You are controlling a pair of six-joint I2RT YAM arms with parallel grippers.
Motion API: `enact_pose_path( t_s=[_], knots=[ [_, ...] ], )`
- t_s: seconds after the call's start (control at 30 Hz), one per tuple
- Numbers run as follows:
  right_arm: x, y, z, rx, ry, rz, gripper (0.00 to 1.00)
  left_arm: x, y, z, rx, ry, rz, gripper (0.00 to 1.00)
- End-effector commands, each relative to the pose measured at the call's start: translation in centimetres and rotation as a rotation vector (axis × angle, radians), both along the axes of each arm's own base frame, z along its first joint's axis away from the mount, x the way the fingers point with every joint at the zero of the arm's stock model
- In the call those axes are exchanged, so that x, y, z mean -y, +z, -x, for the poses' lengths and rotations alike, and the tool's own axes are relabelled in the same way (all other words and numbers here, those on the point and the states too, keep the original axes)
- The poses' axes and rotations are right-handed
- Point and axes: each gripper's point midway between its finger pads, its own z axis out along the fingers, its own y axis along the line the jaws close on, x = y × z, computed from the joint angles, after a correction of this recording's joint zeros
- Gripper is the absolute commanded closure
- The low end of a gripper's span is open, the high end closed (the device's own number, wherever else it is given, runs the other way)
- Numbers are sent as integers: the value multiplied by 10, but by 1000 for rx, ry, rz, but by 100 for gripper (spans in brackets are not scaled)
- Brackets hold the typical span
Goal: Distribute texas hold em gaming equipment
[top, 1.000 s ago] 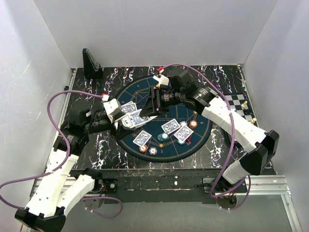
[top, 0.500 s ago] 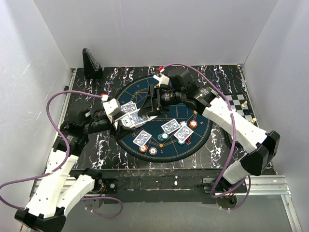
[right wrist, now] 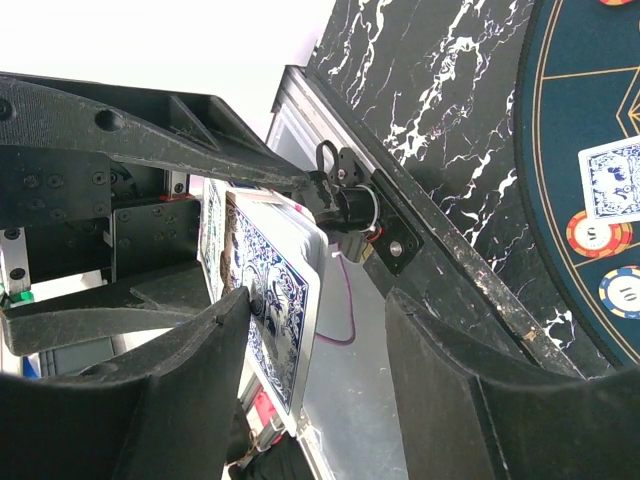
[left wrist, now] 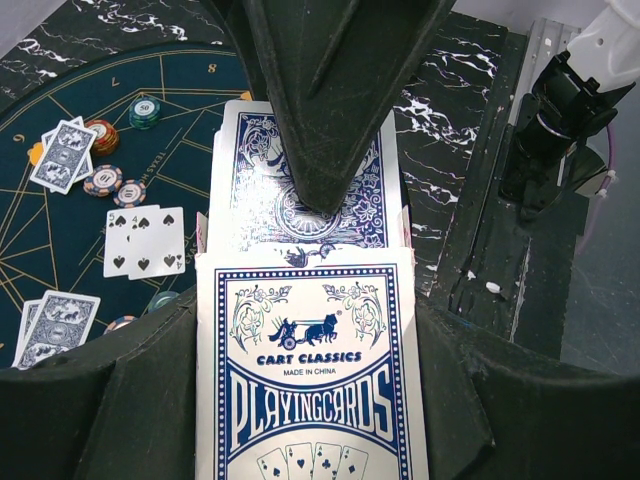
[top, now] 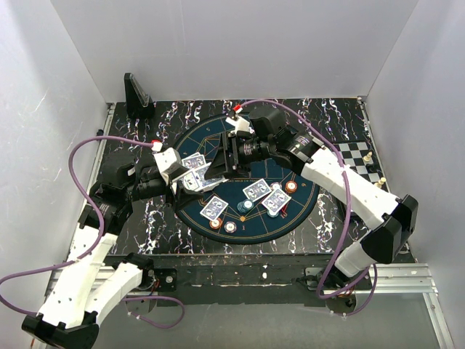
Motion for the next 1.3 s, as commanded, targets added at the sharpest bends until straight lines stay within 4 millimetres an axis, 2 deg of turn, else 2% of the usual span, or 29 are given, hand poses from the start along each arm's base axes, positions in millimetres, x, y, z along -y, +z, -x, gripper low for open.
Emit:
enact_pose_path(
  t_s=[0.0,0.5,1.27],
  knots=[
    [4,7,0,27,-1,-8,38,2,22,3,60,-17,27,100],
    [26,6,-9,28,-54,0,47,1,21,4,59,-17,27,100],
    [46,32,-26,162,-110,50,60,1,20,5,61,-15,28,100]
  ],
)
